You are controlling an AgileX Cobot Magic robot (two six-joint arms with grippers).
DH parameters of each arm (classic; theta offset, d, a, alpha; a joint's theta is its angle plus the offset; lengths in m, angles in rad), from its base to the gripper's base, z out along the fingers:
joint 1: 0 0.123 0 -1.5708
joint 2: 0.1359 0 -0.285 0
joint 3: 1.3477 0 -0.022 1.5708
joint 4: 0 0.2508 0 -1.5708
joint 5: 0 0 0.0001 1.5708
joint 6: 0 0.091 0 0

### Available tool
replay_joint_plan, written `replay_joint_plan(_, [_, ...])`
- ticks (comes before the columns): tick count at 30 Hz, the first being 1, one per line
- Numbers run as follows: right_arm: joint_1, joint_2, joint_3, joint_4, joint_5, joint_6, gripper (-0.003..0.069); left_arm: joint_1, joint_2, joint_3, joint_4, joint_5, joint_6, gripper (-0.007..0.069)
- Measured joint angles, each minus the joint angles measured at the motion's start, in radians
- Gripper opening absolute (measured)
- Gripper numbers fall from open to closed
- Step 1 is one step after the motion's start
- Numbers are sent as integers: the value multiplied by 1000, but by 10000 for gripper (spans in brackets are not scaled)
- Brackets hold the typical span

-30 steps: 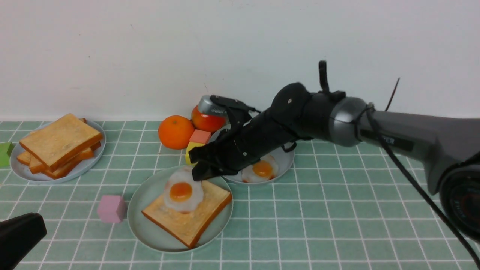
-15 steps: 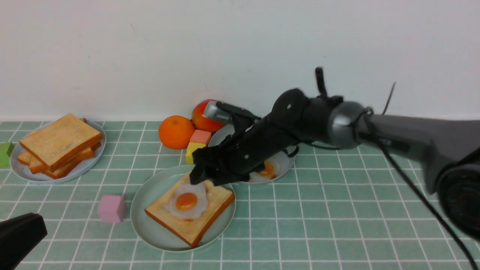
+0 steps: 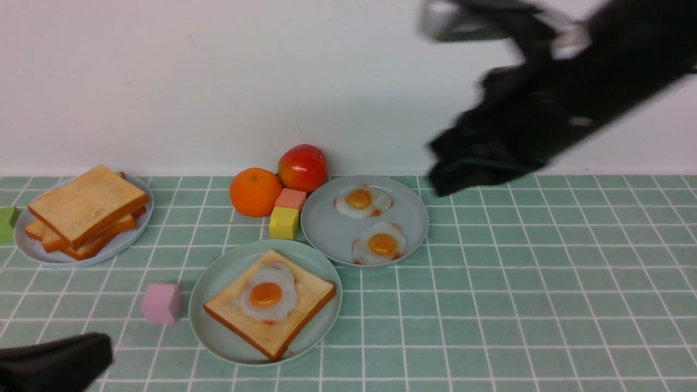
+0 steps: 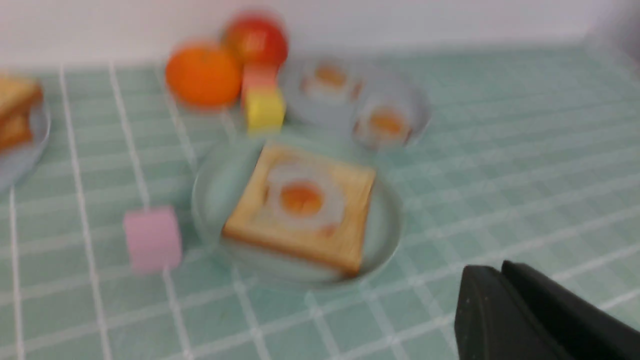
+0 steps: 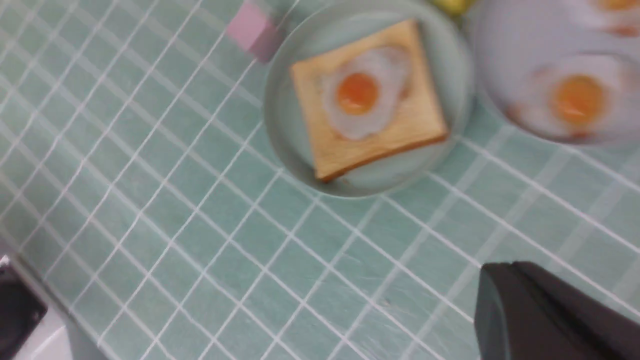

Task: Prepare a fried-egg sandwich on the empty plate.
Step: Use the left arm to grab a slice of bread

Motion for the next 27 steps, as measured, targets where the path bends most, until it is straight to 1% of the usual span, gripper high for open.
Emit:
replay_joint_plan(2, [0, -166, 121, -28, -53, 44, -1, 0, 112, -47, -2, 32, 0, 36])
replay_joint_plan(3, [0, -179, 130, -30, -58, 48, -1, 0, 123, -53, -2, 34, 0, 34])
replay_joint_plan(5, [0, -341, 236, -72, -104, 94, 2, 0, 287, -153, -4, 88, 18, -10])
replay_joint_plan(6, [0, -364, 249, -74, -109, 96, 2, 0, 287, -153, -4, 88, 18, -13])
replay_joint_plan(8, [0, -476, 305, -113, -119, 126, 2, 0, 437, -248, -4, 132, 68, -13])
replay_joint_plan(10, [0, -567, 338, -141, -113, 147, 2, 26, 576, -341, -14, 172, 137, -13])
replay_joint_plan(11, [0, -574, 340, -146, -112, 150, 2, 31, 587, -350, -14, 176, 144, -13])
replay_joint_plan(13, [0, -649, 355, -172, -94, 161, 3, 128, 721, -460, -68, 217, 251, -13])
replay_joint_plan(14, [0, -683, 360, -184, -84, 164, 3, 213, 781, -515, -112, 235, 337, -13])
replay_joint_plan(15, [0, -703, 362, -190, -76, 164, 3, 252, 810, -542, -141, 239, 364, -13])
replay_joint_plan(17, [0, -746, 365, -214, -62, 164, 3, 387, 911, -637, -260, 259, 524, -13])
replay_joint_plan(18, [0, -754, 365, -216, -60, 164, 3, 413, 920, -653, -271, 260, 553, -13])
replay_joint_plan(19, [0, -776, 367, -233, -53, 164, 3, 500, 989, -707, -338, 265, 646, -13])
replay_joint_plan(20, [0, -785, 367, -241, -50, 164, 3, 523, 1006, -722, -353, 266, 669, -13])
replay_joint_plan(21, [0, -804, 368, -256, -41, 165, 3, 598, 1063, -773, -401, 269, 740, -13])
replay_joint_plan(22, [0, -816, 368, -266, -28, 165, 3, 662, 1109, -814, -423, 271, 787, -13])
replay_joint_plan(26, [0, -820, 368, -284, 8, 166, 5, 786, 1240, -932, -444, 274, 890, -13])
replay_joint_plan(27, [0, -820, 369, -284, 10, 166, 5, 791, 1245, -937, -444, 274, 895, -13])
